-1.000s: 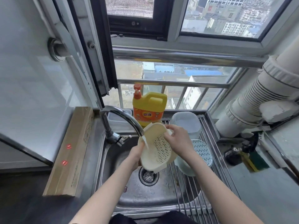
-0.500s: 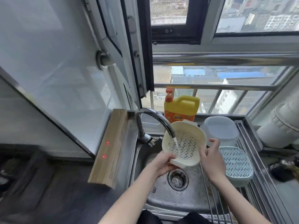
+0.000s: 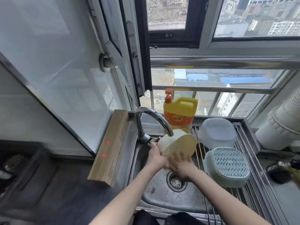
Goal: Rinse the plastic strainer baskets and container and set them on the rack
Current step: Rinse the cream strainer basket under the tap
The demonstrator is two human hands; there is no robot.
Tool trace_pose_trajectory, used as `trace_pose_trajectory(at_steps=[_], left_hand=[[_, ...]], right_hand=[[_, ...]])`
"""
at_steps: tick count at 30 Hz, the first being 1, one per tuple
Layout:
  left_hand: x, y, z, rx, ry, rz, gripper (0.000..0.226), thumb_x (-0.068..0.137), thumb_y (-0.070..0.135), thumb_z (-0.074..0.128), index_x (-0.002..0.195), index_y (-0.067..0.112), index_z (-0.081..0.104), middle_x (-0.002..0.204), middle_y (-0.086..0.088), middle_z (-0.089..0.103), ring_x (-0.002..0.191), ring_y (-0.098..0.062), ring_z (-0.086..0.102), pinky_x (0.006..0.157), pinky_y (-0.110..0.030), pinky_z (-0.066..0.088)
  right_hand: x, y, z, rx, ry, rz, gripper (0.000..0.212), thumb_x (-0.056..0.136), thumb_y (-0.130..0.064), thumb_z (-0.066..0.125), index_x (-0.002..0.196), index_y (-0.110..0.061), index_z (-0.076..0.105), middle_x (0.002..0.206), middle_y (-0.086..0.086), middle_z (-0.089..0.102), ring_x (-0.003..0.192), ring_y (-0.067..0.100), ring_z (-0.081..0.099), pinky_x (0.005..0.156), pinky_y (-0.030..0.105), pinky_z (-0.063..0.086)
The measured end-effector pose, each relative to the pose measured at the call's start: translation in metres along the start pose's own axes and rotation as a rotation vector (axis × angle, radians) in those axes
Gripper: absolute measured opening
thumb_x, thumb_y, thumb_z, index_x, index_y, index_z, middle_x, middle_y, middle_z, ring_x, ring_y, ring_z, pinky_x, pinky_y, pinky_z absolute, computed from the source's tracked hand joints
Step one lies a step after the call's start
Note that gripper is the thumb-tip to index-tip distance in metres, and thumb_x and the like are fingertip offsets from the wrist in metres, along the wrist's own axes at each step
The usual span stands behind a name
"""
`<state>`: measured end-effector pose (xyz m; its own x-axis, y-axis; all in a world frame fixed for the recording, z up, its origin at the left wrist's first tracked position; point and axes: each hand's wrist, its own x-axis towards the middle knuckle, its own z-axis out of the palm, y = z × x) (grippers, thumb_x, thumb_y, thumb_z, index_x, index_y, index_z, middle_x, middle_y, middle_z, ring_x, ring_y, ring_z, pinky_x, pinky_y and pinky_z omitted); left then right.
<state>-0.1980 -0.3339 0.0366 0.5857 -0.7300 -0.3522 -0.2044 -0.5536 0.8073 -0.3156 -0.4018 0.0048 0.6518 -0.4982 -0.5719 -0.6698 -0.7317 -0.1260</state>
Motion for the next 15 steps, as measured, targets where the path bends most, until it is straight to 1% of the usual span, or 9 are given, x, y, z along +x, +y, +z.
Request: trace_pose_trajectory(at_steps=[1, 2, 4, 6, 7, 9, 11, 12, 15], left_hand=[[0.000, -0.002, -0.001, 0.011, 0.021, 0.003, 0.042, 0.082, 0.019, 0.064, 0.110, 0.011, 0.035, 0.109, -0.009, 0.057, 0.104, -0.026, 0.057, 0.080, -0.028, 0.045], [0.000, -0.004, -0.003, 0.009, 0.042, -0.001, 0.041, 0.083, 0.018, 0.065, 0.108, 0.012, 0.033, 0.113, -0.011, 0.058, 0.106, -0.026, 0.057, 0.079, -0.026, 0.042], [0.001, -0.006, -0.005, 0.009, 0.057, -0.025, 0.041, 0.082, 0.016, 0.064, 0.105, 0.013, 0.030, 0.117, -0.014, 0.058, 0.108, -0.027, 0.056, 0.084, -0.029, 0.044], [0.005, -0.007, -0.006, 0.032, 0.036, -0.050, 0.040, 0.081, 0.015, 0.063, 0.105, 0.013, 0.030, 0.116, -0.013, 0.056, 0.109, -0.028, 0.055, 0.088, -0.034, 0.047], [0.006, -0.007, -0.005, 0.040, 0.026, -0.060, 0.041, 0.080, 0.013, 0.063, 0.105, 0.012, 0.030, 0.116, -0.013, 0.056, 0.109, -0.029, 0.055, 0.089, -0.036, 0.049], [0.008, -0.007, -0.004, 0.058, 0.009, -0.070, 0.047, 0.077, 0.016, 0.068, 0.108, 0.010, 0.033, 0.115, -0.012, 0.056, 0.108, -0.028, 0.056, 0.088, -0.036, 0.050], [0.008, -0.007, -0.003, 0.067, -0.013, -0.101, 0.055, 0.077, 0.021, 0.071, 0.115, 0.007, 0.034, 0.113, -0.009, 0.056, 0.107, -0.027, 0.057, 0.086, -0.034, 0.050], [0.009, -0.008, -0.003, 0.062, -0.027, -0.126, 0.055, 0.078, 0.018, 0.069, 0.117, 0.006, 0.034, 0.113, -0.009, 0.054, 0.108, -0.027, 0.056, 0.085, -0.034, 0.051], [0.014, -0.012, -0.003, -0.041, -0.071, -0.231, 0.045, 0.079, 0.005, 0.060, 0.114, 0.006, 0.032, 0.111, -0.007, 0.050, 0.106, -0.024, 0.054, 0.083, -0.040, 0.057]], right_hand=[[-0.003, -0.002, 0.000, 0.021, -0.042, -0.069, 0.059, 0.102, -0.044, 0.020, 0.154, -0.021, 0.001, 0.161, 0.003, 0.001, 0.148, 0.023, -0.005, 0.115, 0.051, -0.007], [-0.003, 0.001, 0.001, 0.003, 0.005, -0.094, 0.059, 0.102, -0.046, 0.019, 0.154, -0.023, 0.004, 0.161, -0.001, 0.005, 0.148, 0.018, -0.001, 0.114, 0.051, -0.009], [0.003, 0.014, 0.005, -0.101, 0.197, 0.012, 0.060, 0.101, -0.047, 0.019, 0.153, -0.022, 0.005, 0.161, -0.005, 0.005, 0.148, 0.011, -0.003, 0.108, 0.056, -0.020], [0.005, 0.021, 0.010, -0.128, 0.296, 0.149, 0.064, 0.100, -0.046, 0.021, 0.153, -0.018, 0.002, 0.161, -0.005, 0.001, 0.147, 0.010, -0.009, 0.100, 0.059, -0.028], [0.004, 0.017, 0.011, -0.116, 0.286, 0.136, 0.064, 0.099, -0.045, 0.022, 0.153, -0.017, 0.003, 0.161, -0.003, 0.002, 0.147, 0.011, -0.009, 0.100, 0.059, -0.029], [0.004, 0.005, 0.013, -0.089, 0.187, -0.039, 0.062, 0.098, -0.040, 0.025, 0.153, -0.017, 0.007, 0.161, 0.002, 0.011, 0.148, 0.013, 0.000, 0.105, 0.058, -0.025], [0.004, 0.001, 0.013, -0.103, 0.099, -0.173, 0.063, 0.097, -0.037, 0.030, 0.153, -0.017, 0.007, 0.160, 0.003, 0.017, 0.147, 0.012, 0.008, 0.109, 0.052, -0.022], [0.005, 0.005, 0.013, -0.114, 0.125, -0.162, 0.065, 0.097, -0.037, 0.033, 0.153, -0.018, 0.007, 0.159, 0.002, 0.018, 0.147, 0.012, 0.009, 0.108, 0.050, -0.025], [0.008, 0.021, 0.011, -0.199, 0.282, 0.052, 0.071, 0.094, -0.032, 0.044, 0.153, -0.015, 0.006, 0.160, 0.003, 0.014, 0.148, 0.016, 0.002, 0.094, 0.051, -0.038]])
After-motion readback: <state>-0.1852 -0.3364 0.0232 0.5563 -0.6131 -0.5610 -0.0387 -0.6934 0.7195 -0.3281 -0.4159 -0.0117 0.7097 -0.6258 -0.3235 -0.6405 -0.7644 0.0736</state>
